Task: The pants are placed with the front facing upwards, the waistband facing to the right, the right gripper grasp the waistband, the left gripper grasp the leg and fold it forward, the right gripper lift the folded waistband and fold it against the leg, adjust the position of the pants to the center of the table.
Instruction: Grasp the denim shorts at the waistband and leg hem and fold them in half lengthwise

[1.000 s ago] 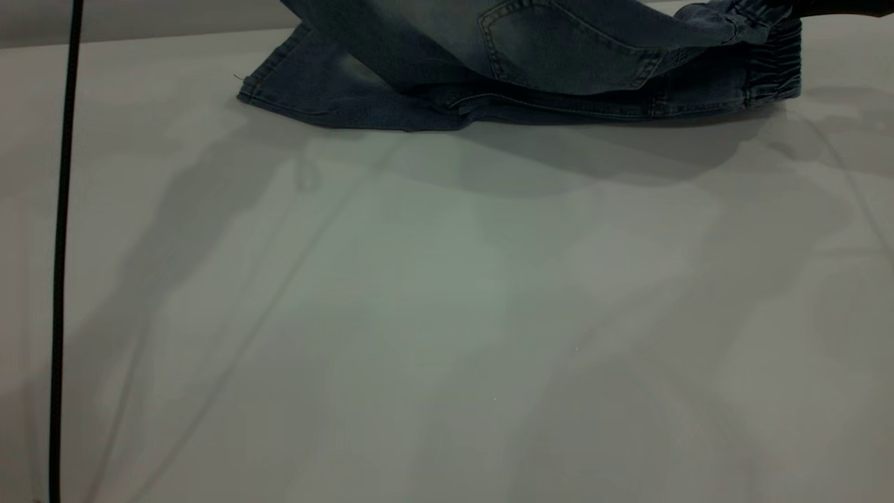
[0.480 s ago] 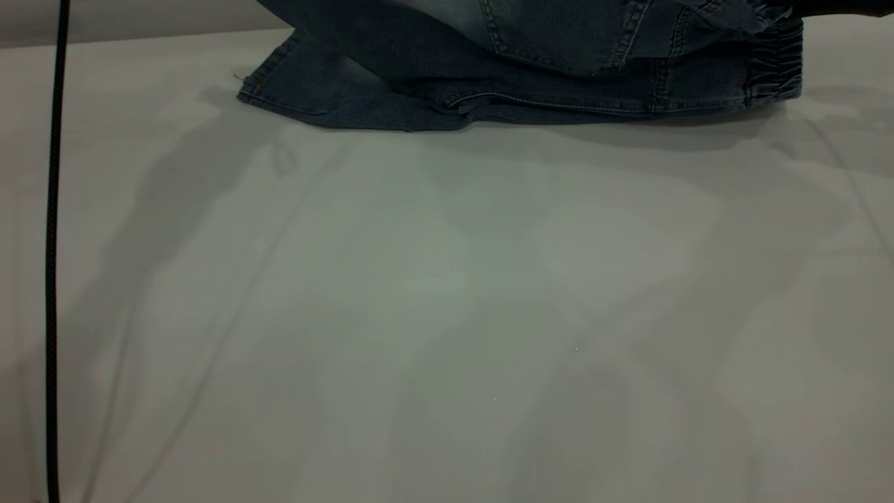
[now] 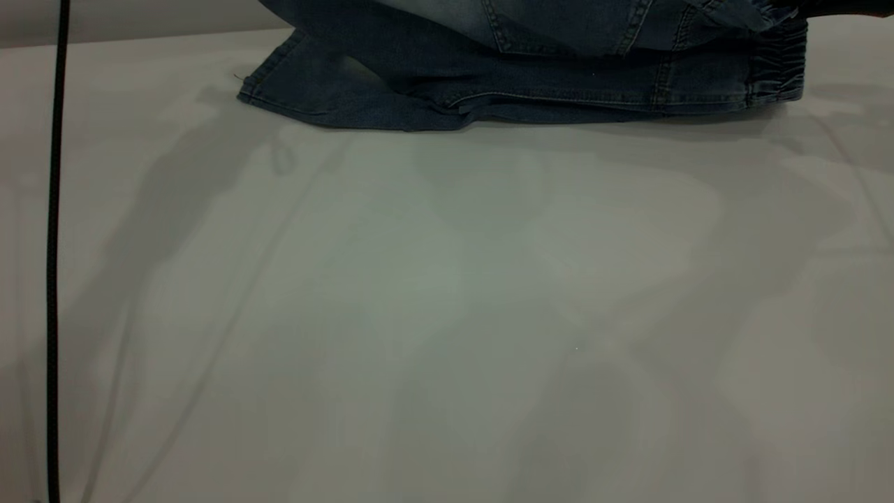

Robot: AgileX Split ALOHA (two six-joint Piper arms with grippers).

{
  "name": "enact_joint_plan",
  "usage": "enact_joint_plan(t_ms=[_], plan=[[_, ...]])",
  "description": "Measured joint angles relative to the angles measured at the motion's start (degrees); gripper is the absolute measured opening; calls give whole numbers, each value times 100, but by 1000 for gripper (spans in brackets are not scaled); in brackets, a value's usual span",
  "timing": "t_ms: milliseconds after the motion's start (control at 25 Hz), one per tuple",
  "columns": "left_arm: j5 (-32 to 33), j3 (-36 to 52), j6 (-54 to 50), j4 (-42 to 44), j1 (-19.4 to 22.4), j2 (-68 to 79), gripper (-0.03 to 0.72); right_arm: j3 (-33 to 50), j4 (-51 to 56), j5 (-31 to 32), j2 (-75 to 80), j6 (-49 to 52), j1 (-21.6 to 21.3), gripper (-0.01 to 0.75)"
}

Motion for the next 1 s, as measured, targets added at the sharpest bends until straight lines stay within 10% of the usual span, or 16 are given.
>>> enact_joint_plan(t_ms=[680,1000], plan=[[-25,0,0,7,0,0,57,0,16,-433,0,-88,126,496],[-39,0,0,7,0,0,57,0,21,-666,0,-61,126,557]])
